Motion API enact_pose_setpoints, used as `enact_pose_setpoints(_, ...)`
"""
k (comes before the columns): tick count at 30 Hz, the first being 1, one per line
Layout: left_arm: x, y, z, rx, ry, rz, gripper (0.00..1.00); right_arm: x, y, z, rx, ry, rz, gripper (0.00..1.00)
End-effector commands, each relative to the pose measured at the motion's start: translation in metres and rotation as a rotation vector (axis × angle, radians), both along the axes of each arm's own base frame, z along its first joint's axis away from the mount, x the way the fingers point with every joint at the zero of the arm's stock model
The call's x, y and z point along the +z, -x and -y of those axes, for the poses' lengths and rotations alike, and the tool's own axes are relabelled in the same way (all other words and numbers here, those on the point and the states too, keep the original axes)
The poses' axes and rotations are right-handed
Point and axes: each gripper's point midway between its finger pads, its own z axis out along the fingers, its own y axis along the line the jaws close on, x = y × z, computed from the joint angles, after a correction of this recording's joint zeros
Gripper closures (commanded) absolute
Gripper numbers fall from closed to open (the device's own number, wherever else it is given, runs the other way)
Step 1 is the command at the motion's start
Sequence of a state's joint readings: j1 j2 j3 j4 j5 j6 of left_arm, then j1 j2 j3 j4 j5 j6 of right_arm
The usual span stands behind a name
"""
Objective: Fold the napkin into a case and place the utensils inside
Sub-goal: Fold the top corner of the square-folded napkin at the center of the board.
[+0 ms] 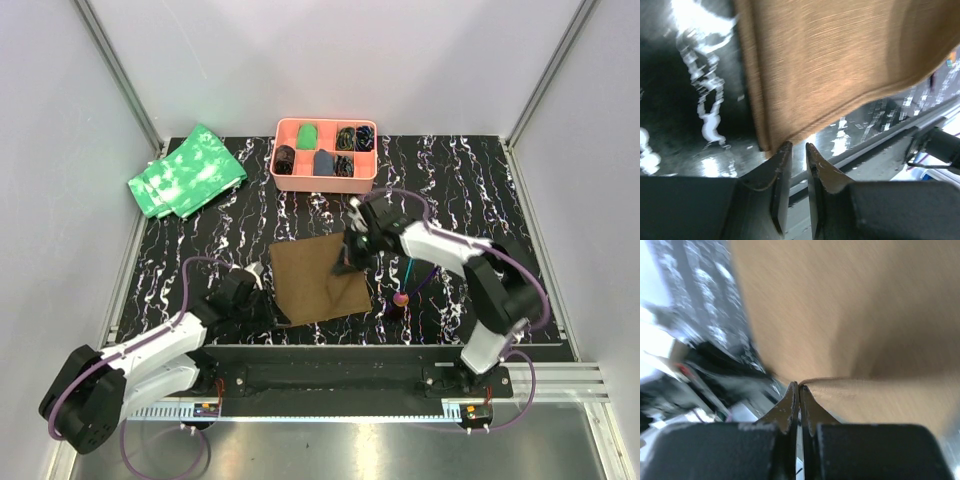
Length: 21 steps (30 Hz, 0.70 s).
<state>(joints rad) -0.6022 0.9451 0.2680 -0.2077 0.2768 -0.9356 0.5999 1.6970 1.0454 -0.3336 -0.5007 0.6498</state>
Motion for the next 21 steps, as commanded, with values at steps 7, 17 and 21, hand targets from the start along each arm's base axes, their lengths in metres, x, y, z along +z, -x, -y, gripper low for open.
enact_pose_setpoints(7, -0.026, 0.013, -0.018, 0.092, -0.028, -0.028, 0.79, 0.012, -0.082, -0.119, 0.100, -0.250, 0.040, 1.00)
enact_pose_setpoints(17, -0.024, 0.012, -0.018, 0.106, -0.013, -0.021, 0.80, 0.001, -0.106, -0.141, 0.096, -0.300, 0.039, 0.99)
enact_pose_setpoints(21, -0.022, 0.013, -0.017, 0.112, 0.006, -0.014, 0.80, -0.002, -0.106, -0.145, 0.106, -0.307, 0.023, 0.99)
